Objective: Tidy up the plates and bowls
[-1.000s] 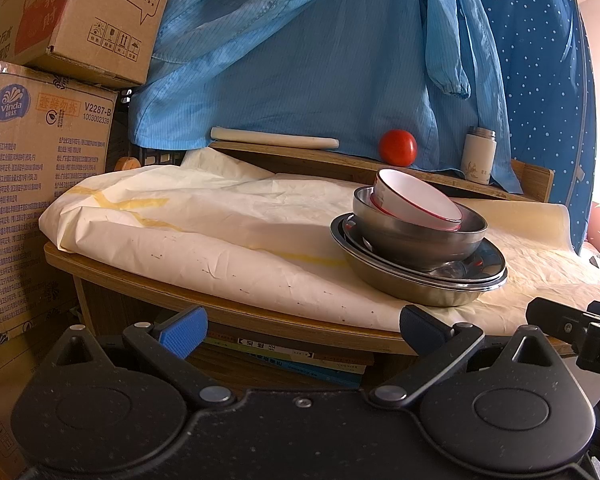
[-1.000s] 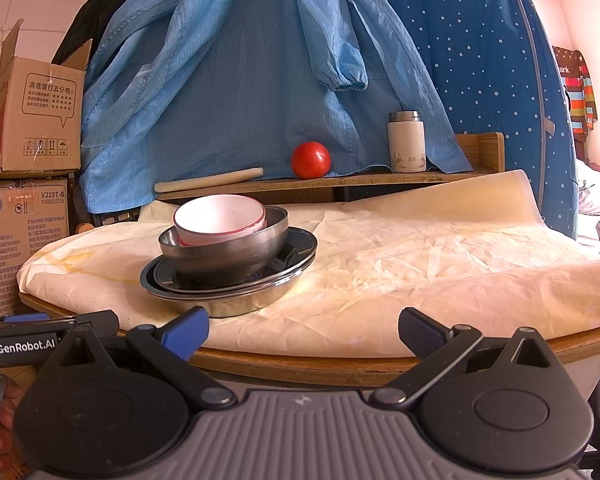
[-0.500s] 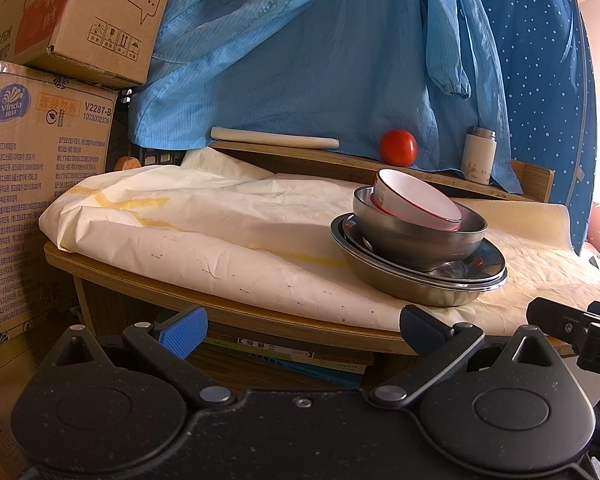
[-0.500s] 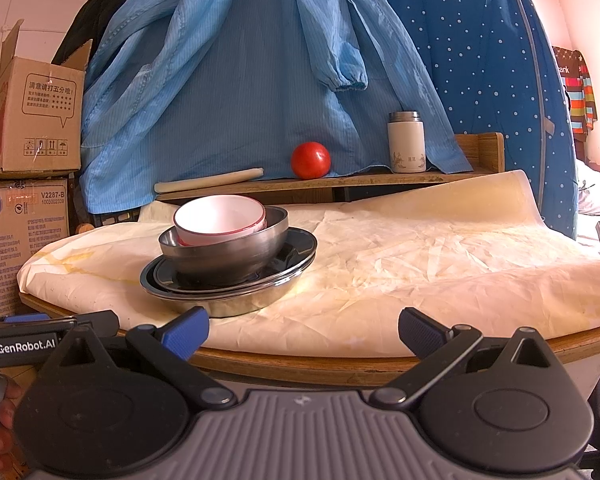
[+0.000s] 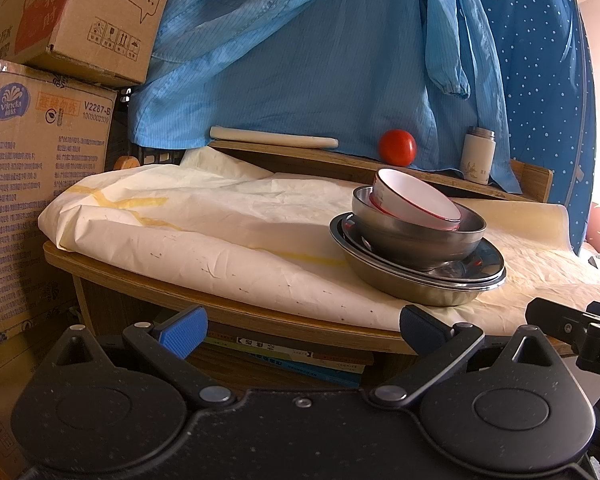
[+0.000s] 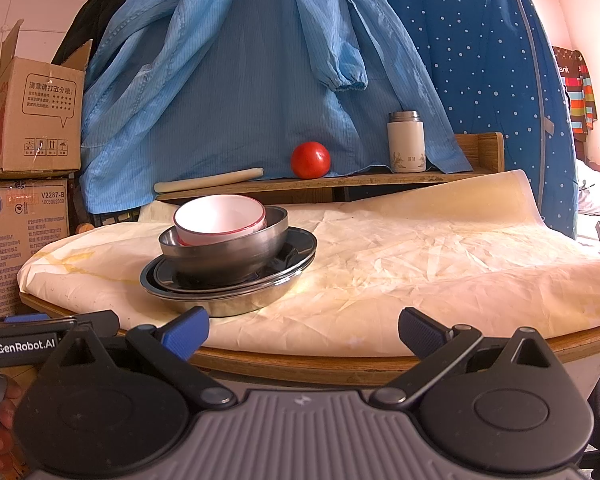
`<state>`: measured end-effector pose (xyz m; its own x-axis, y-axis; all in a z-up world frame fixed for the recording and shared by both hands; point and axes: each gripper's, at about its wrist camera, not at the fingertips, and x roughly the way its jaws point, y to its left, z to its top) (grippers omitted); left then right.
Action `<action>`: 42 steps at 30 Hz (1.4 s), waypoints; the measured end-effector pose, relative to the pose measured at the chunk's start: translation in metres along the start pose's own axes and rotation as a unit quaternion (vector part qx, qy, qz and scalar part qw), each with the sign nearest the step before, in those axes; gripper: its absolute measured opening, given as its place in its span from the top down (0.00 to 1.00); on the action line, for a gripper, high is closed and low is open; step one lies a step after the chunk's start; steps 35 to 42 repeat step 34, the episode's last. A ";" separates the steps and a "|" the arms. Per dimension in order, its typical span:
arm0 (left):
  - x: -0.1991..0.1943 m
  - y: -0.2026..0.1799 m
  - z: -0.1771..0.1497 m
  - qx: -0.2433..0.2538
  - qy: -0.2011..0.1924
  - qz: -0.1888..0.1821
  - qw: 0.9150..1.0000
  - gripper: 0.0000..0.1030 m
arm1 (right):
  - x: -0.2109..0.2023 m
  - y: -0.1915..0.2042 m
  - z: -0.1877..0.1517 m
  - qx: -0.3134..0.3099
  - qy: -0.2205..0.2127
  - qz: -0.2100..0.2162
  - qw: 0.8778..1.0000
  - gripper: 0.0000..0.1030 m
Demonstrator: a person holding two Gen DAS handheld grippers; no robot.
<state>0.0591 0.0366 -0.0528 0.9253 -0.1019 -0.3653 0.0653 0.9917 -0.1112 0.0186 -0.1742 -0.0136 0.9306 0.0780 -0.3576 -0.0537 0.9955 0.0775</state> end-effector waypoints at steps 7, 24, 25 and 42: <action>-0.001 0.000 0.000 -0.004 -0.003 0.003 1.000 0.01 | 0.000 0.000 -0.001 0.000 0.000 0.000 1.000 0.00; -0.003 0.000 0.001 -0.006 -0.007 0.013 1.000 0.01 | -0.001 0.001 -0.001 0.001 0.001 0.000 1.000 0.00; -0.003 0.000 0.000 -0.006 -0.007 0.013 1.000 0.01 | -0.001 0.000 -0.001 0.001 0.001 0.000 1.000 0.00; -0.005 -0.001 0.000 -0.005 -0.010 0.009 1.000 0.01 | -0.001 0.000 -0.001 0.001 0.001 0.000 1.000 0.00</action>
